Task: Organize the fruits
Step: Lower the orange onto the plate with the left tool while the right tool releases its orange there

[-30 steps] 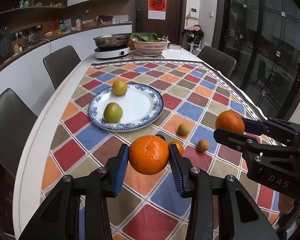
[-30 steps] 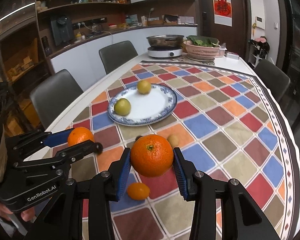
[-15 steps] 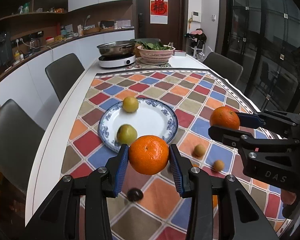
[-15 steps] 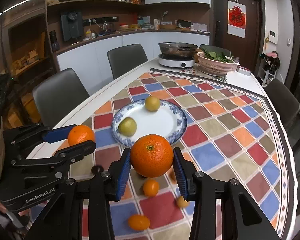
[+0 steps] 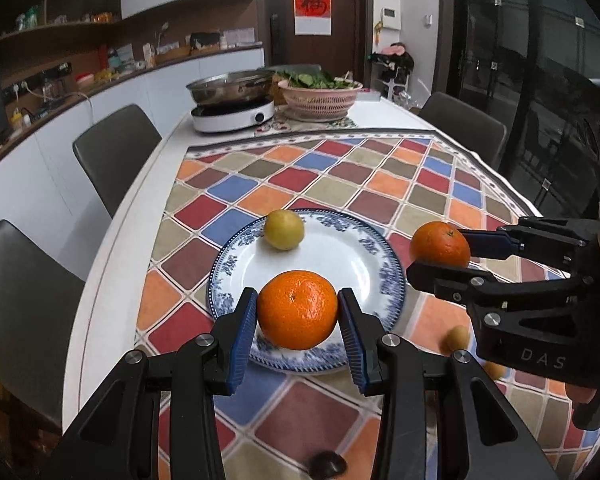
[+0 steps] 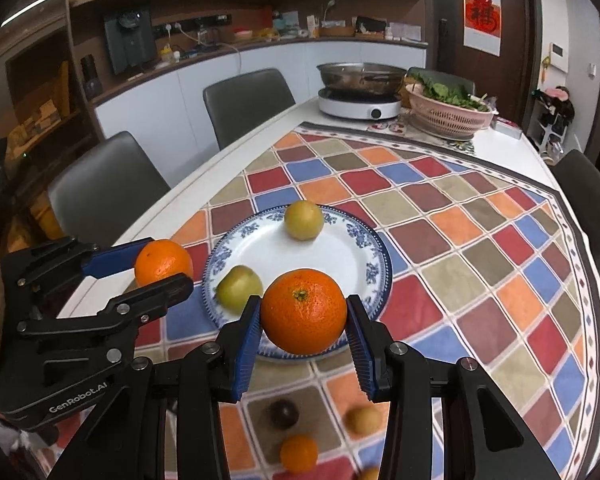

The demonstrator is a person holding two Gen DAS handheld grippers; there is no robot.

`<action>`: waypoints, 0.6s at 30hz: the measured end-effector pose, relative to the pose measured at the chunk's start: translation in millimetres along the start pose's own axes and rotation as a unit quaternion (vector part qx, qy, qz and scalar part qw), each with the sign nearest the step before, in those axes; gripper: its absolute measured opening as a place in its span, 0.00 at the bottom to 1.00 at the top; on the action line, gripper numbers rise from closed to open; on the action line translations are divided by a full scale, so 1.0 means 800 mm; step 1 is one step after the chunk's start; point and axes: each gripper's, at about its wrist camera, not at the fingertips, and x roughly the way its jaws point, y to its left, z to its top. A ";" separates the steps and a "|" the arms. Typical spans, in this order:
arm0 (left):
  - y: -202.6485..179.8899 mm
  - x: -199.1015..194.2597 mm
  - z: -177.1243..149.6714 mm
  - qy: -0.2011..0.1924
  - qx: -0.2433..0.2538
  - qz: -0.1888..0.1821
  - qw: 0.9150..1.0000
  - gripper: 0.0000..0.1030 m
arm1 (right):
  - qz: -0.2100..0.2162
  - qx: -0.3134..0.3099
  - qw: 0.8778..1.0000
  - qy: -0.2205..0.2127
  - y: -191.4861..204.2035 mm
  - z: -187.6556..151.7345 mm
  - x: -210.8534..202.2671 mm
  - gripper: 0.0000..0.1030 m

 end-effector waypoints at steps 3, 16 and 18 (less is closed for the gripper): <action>0.012 0.028 0.010 0.016 -0.004 0.000 1.000 0.39 | 0.002 0.001 1.000 0.016 -0.004 0.011 0.027 0.41; 0.043 0.135 0.023 0.101 -0.031 -0.006 0.994 0.39 | 0.008 0.011 0.996 0.089 -0.028 0.023 0.133 0.41; 0.043 0.143 0.023 0.108 -0.031 -0.006 0.994 0.39 | 0.006 0.014 0.995 0.094 -0.031 0.022 0.140 0.41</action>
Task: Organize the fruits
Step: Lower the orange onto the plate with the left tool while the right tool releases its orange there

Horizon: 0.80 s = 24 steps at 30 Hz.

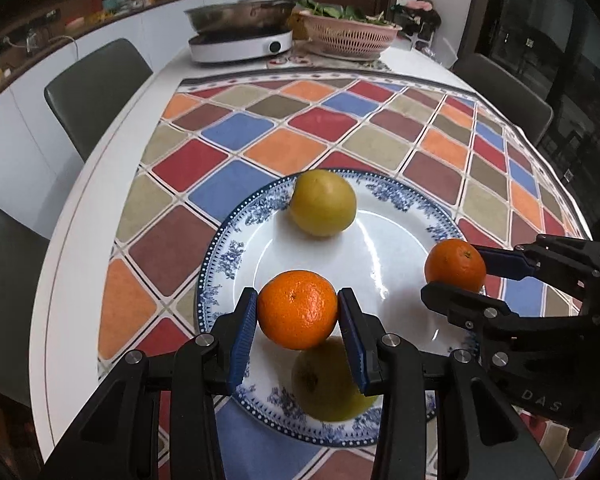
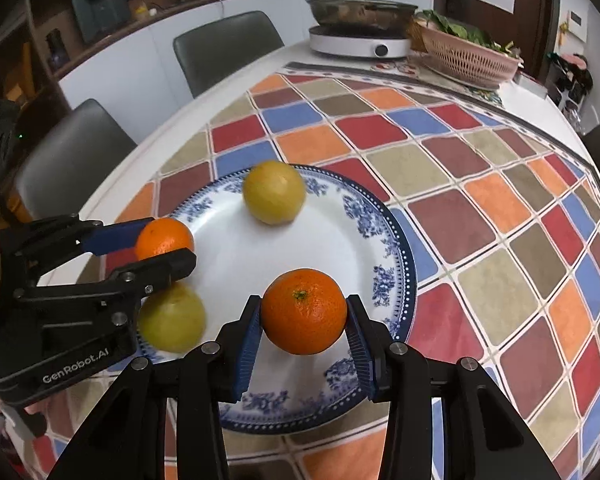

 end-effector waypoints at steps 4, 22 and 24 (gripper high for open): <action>-0.002 0.003 0.000 0.006 -0.002 -0.003 1.000 0.39 | 0.001 0.000 1.000 0.004 -0.003 0.001 0.008 0.41; -0.029 -0.106 -0.043 -0.060 0.005 0.027 0.998 0.52 | -0.031 0.011 0.997 -0.069 0.003 -0.030 -0.088 0.53; -0.035 -0.125 -0.051 -0.070 0.010 0.031 0.997 0.52 | -0.028 0.015 0.997 -0.076 0.006 -0.038 -0.105 0.55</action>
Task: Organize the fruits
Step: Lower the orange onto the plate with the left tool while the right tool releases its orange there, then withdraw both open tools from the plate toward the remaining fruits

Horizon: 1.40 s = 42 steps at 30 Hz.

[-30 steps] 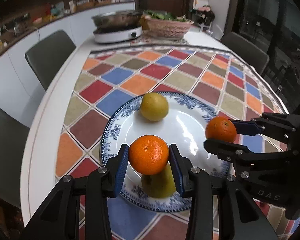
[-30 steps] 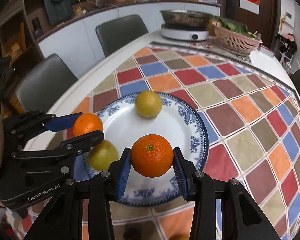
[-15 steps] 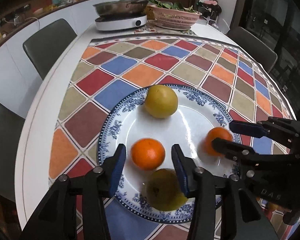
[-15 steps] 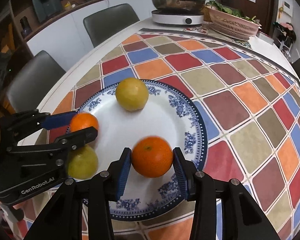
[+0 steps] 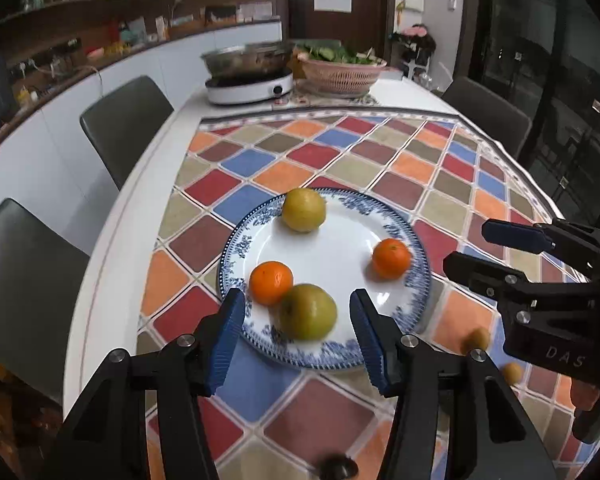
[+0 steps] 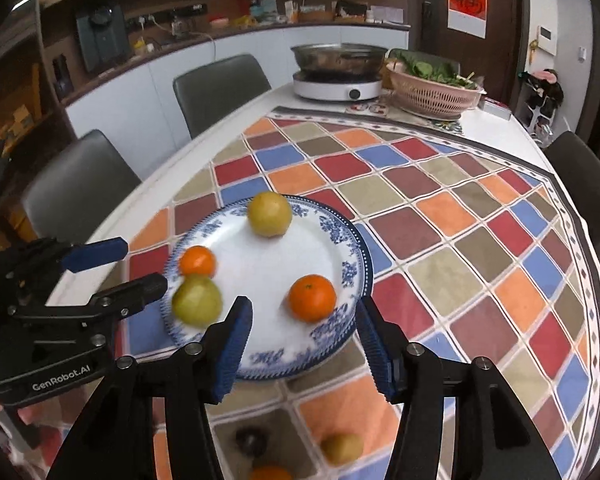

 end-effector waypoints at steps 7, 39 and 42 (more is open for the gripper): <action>-0.012 -0.072 -0.021 -0.041 0.000 0.007 0.999 0.58 | -0.003 0.006 0.999 -0.039 0.015 -0.020 -0.070 0.56; -0.033 -0.164 -0.144 -0.052 0.069 0.009 0.996 0.71 | -0.047 0.035 0.998 0.003 0.065 -0.156 -0.155 0.61; -0.030 -0.154 -0.154 -0.036 0.073 0.001 0.997 0.71 | -0.051 0.032 0.998 0.021 0.069 -0.167 -0.146 0.61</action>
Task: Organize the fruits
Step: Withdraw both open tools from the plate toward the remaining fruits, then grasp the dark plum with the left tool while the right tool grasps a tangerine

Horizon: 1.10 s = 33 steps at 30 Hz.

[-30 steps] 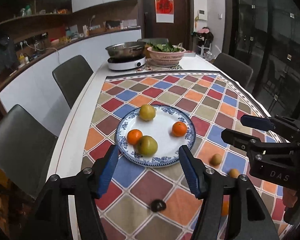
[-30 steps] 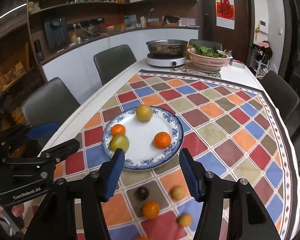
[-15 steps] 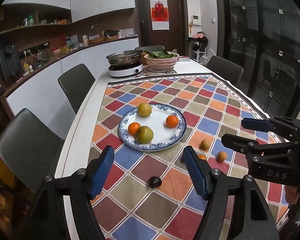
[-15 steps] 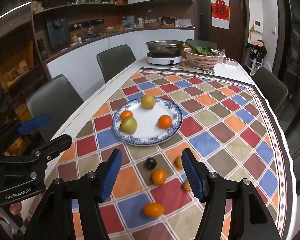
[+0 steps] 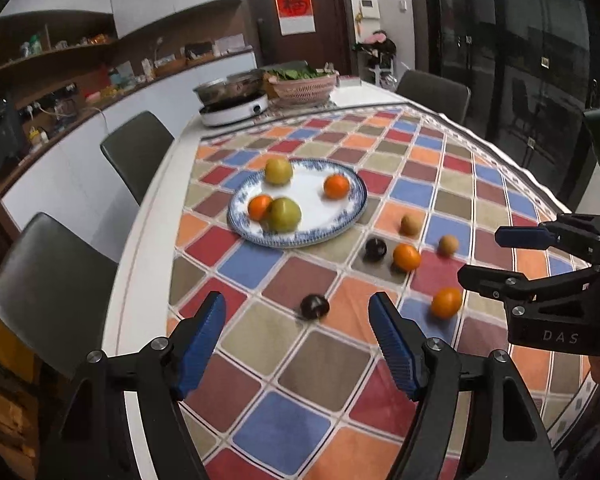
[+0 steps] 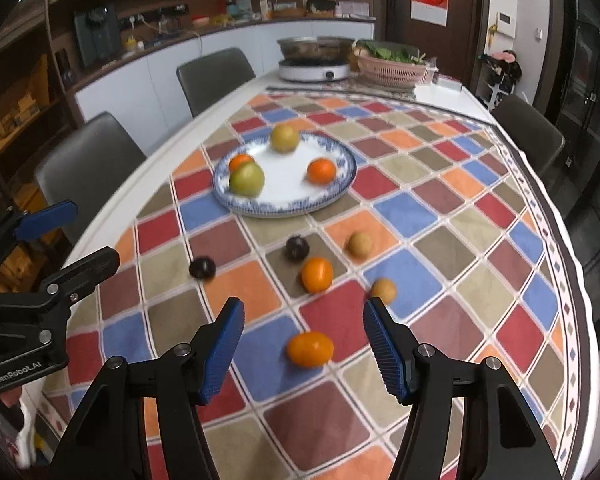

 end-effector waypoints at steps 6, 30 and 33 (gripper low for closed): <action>-0.003 0.023 -0.021 0.030 0.022 -0.011 0.999 0.71 | -0.014 0.003 1.000 0.022 0.007 -0.022 0.015 0.61; 0.002 0.118 -0.022 0.080 0.047 -0.045 0.995 0.71 | -0.042 0.042 0.995 0.082 -0.002 -0.047 0.077 0.60; 0.004 0.131 -0.022 0.087 0.036 -0.054 0.994 0.71 | -0.042 0.043 0.995 0.082 -0.001 -0.046 0.083 0.60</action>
